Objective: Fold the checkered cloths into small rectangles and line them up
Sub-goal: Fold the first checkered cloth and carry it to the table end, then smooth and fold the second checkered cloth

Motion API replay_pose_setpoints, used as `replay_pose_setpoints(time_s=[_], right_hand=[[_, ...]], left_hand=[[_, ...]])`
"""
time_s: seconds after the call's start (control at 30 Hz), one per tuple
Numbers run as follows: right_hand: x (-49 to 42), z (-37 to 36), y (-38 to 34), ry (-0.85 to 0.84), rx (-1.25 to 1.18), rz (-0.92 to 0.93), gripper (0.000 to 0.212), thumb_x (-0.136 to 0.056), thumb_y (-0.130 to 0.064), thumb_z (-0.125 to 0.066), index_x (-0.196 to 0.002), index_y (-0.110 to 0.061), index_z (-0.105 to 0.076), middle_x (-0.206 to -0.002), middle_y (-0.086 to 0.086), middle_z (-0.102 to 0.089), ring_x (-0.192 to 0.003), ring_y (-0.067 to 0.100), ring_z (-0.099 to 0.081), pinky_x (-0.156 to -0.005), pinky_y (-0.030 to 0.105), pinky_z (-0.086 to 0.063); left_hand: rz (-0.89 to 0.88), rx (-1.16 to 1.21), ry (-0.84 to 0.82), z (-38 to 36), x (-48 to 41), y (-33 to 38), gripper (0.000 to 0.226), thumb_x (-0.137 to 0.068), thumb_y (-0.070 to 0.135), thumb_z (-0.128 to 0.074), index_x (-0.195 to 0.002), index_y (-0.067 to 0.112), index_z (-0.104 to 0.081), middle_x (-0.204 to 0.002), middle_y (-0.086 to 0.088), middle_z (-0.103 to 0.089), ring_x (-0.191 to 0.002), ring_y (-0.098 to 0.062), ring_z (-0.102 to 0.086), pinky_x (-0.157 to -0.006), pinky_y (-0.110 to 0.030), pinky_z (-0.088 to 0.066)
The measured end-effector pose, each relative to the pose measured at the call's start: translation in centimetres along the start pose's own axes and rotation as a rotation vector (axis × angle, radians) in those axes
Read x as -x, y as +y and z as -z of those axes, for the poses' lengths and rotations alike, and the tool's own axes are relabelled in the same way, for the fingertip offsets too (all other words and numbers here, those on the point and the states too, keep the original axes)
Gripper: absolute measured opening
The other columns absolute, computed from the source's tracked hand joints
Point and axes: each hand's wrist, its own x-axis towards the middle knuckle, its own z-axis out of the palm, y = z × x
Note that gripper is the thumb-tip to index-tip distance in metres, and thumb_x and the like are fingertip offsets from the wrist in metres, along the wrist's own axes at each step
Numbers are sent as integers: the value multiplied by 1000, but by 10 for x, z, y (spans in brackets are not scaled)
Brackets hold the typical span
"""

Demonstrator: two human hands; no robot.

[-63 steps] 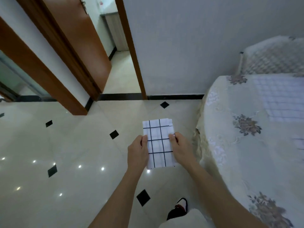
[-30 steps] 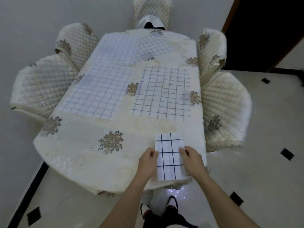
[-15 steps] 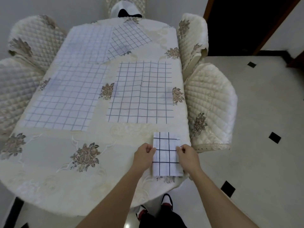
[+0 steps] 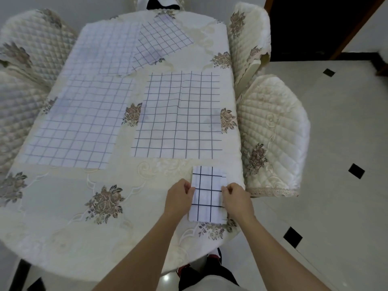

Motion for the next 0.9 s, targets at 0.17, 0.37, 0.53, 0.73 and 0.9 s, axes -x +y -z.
replay_pose_setpoints(time_s=[0.17, 0.37, 0.53, 0.73, 0.9], right_hand=[[10, 6, 6, 10, 81, -38, 29, -101, -40, -47, -84, -19, -59, -78, -4, -62, -70, 12, -56, -56, 28, -38], [26, 17, -10, 99, 208, 65, 30, -101, -38, -42, -88, -17, -60, -81, -3, -62, -72, 12, -58, -64, 33, -52], [34, 29, -58, 131, 391, 371, 38, -101, -42, -40, -127, -20, -56, -118, 2, -60, -106, 23, -56, -81, 35, -48], [43, 35, -128, 176, 527, 696, 50, -98, -50, -42, -142, -26, -47, -141, -1, -50, -127, 22, -46, -99, 37, -41], [55, 37, -175, 291, 528, 896, 55, -89, -51, -51, -137, -26, -55, -138, 2, -57, -128, 25, -51, -104, 45, -42]], left_hand=[[17, 25, 12, 12, 7, -4, 7, -101, 26, -52, -100, 18, -53, -95, 4, -59, -88, -14, -55, -73, -24, -38], [-30, -40, 45, 38, 18, -7, 20, -101, 26, -51, -116, 14, -56, -112, -3, -62, -97, -14, -57, -81, -24, -42], [-190, -249, 164, 67, 28, -4, 38, -101, 36, -48, -133, 17, -53, -130, -2, -55, -118, -21, -49, -96, -34, -44], [-343, -469, 413, 120, 47, 5, 56, -92, 52, -36, -138, 24, -52, -140, 2, -54, -127, -21, -49, -99, -40, -43], [-404, -527, 548, 163, 56, 15, 59, -88, 55, -40, -138, 27, -54, -141, 2, -56, -129, -20, -51, -106, -44, -42]])
